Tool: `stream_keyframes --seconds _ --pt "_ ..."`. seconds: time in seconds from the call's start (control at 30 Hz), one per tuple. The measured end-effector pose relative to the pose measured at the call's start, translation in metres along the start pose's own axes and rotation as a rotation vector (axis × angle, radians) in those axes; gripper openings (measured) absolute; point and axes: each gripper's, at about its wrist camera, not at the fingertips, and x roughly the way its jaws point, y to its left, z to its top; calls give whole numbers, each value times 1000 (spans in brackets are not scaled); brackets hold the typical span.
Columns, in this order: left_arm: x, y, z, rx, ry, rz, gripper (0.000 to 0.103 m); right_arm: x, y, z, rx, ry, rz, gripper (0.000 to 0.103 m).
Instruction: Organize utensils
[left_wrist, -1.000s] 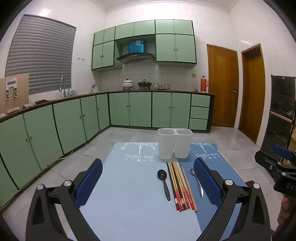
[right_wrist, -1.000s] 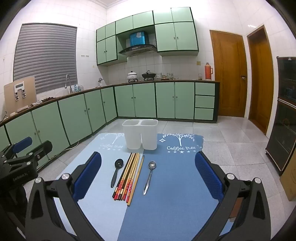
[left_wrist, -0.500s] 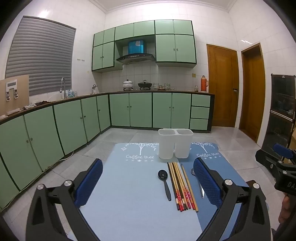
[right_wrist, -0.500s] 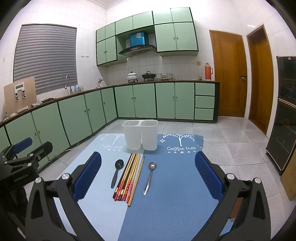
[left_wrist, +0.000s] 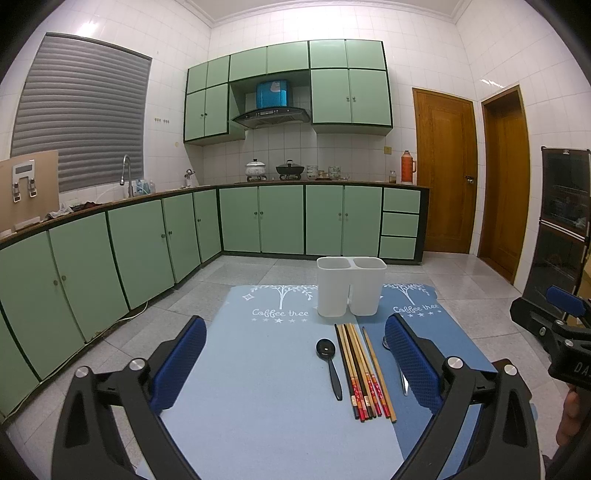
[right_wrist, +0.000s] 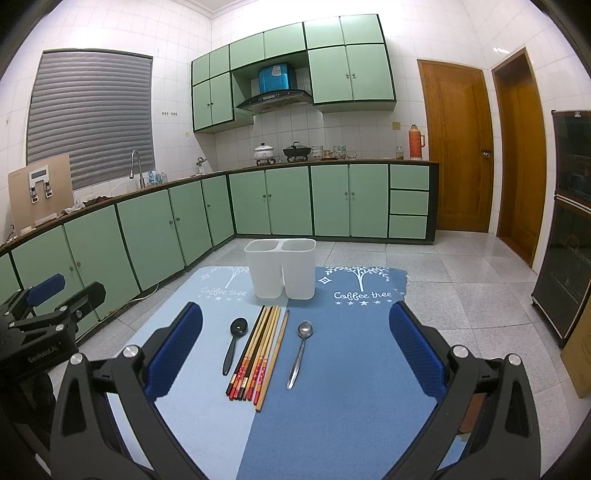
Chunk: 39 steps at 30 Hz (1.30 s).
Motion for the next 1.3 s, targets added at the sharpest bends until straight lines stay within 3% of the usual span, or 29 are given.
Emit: stream_keyframes --seconds 1.3 --pt "-2 0 1 1 0 3 95 1 0 0 4 -1 1 98"
